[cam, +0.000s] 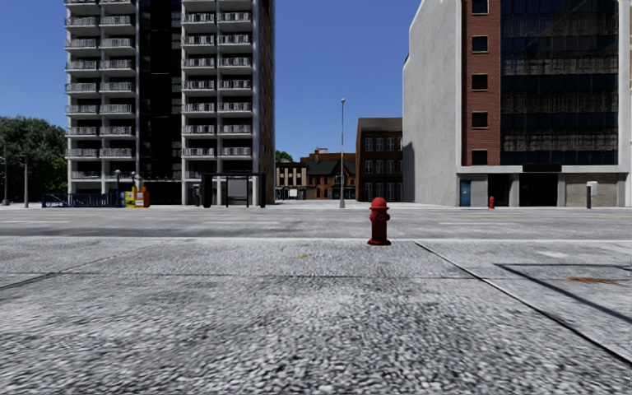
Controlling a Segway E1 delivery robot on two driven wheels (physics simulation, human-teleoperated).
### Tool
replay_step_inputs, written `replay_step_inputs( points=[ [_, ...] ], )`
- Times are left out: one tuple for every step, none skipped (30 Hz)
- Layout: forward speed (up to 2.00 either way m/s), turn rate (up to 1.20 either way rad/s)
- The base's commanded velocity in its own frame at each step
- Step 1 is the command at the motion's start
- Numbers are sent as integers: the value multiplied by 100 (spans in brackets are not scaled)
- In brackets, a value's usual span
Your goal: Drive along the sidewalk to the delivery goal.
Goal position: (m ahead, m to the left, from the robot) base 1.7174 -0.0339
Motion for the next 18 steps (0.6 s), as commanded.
replay_step_inputs(
  points=[
    [80, 0],
    [80, 0],
    [80, 0],
    [80, 0],
    [80, 0],
    [80, 0],
    [80, 0],
    [80, 0],
    [80, 0],
    [80, 0],
    [80, 0],
    [80, 0],
    [80, 0],
    [80, 0],
    [80, 0],
    [80, 0],
    [80, 0],
    [80, 0]
  ],
)
